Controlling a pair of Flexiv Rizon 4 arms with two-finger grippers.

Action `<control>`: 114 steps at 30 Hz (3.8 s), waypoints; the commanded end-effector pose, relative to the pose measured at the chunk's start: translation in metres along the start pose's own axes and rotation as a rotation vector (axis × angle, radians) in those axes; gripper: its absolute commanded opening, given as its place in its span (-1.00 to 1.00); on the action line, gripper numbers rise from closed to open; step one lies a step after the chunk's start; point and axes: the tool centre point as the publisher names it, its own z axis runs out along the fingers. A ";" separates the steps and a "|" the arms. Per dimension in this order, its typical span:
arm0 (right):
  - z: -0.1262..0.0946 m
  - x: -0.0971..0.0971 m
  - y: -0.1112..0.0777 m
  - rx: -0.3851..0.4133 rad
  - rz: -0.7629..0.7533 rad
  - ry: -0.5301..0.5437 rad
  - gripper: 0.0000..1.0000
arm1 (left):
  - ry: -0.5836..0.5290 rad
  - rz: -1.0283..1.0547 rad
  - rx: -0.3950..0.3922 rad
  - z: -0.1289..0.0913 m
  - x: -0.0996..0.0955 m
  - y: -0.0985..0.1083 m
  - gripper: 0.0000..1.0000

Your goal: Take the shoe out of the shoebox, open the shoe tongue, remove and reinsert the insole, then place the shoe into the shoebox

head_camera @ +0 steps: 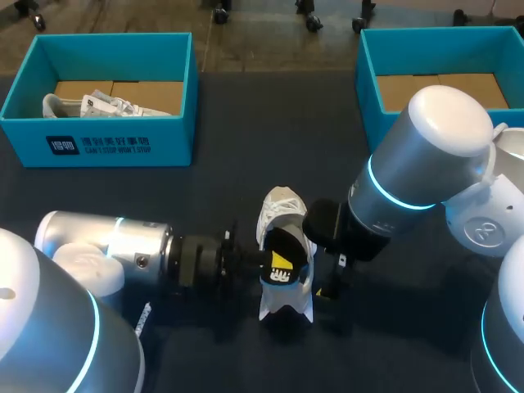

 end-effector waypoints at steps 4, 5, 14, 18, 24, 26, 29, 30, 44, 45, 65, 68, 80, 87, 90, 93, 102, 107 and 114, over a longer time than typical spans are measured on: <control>0.002 0.001 0.000 -0.001 0.001 -0.003 1.00 | 0.018 0.051 0.023 0.009 0.005 0.020 -1.00; 0.002 0.001 0.000 -0.001 0.001 -0.003 1.00 | 0.019 0.053 0.024 0.009 0.006 0.023 -1.00; 0.002 0.001 0.000 -0.001 0.001 -0.003 1.00 | -0.002 0.079 -0.027 0.010 0.001 0.046 -1.00; 0.002 0.001 0.000 -0.001 0.001 -0.003 1.00 | -0.005 0.063 -0.017 0.005 -0.001 0.041 -0.88; 0.002 0.001 0.000 -0.001 0.001 -0.003 1.00 | -0.038 0.056 -0.010 -0.003 -0.006 0.026 0.33; 0.002 0.001 0.000 -0.001 0.001 -0.003 1.00 | -0.051 0.052 -0.006 -0.006 -0.008 0.021 0.32; 0.002 0.001 0.000 -0.001 0.001 -0.003 1.00 | -0.067 0.054 0.000 -0.010 -0.010 0.014 0.01; 0.002 0.001 0.000 -0.001 0.001 -0.003 1.00 | -0.072 0.053 0.008 -0.011 -0.011 0.011 0.02; 0.002 0.001 0.000 -0.001 0.001 -0.003 1.00 | -0.078 0.110 -0.009 -0.003 -0.011 -0.003 -1.00; 0.002 0.001 0.000 -0.001 0.001 -0.003 1.00 | -0.077 0.113 -0.011 -0.002 -0.010 -0.002 -1.00; 0.002 0.001 0.000 -0.001 0.001 -0.003 1.00 | -0.050 0.131 -0.102 0.004 -0.006 0.035 -1.00; 0.002 0.001 0.000 -0.001 0.001 -0.003 1.00 | -0.046 0.120 -0.101 0.000 -0.008 0.029 -0.88; 0.002 0.001 0.000 -0.001 0.001 -0.003 1.00 | -0.034 0.129 -0.077 0.014 -0.012 0.009 -0.76; 0.002 0.001 0.000 -0.001 0.001 -0.003 1.00 | -0.036 0.151 -0.081 0.018 -0.009 0.016 -1.00; 0.002 0.001 0.000 -0.001 0.001 -0.003 1.00 | -0.032 0.149 -0.098 0.019 -0.008 0.027 -1.00; 0.002 0.001 0.000 -0.001 0.001 -0.003 1.00 | -0.017 0.145 -0.130 0.019 -0.006 0.043 -1.00; 0.002 0.001 0.000 -0.001 0.001 -0.003 1.00 | -0.029 0.103 -0.113 0.014 -0.008 0.046 -1.00; 0.002 0.001 0.000 -0.001 0.001 -0.003 1.00 | -0.031 0.098 -0.098 0.013 -0.013 0.035 -0.27; 0.002 0.001 0.000 -0.001 0.001 -0.003 1.00 | -0.028 0.111 -0.080 0.011 -0.015 0.017 -0.31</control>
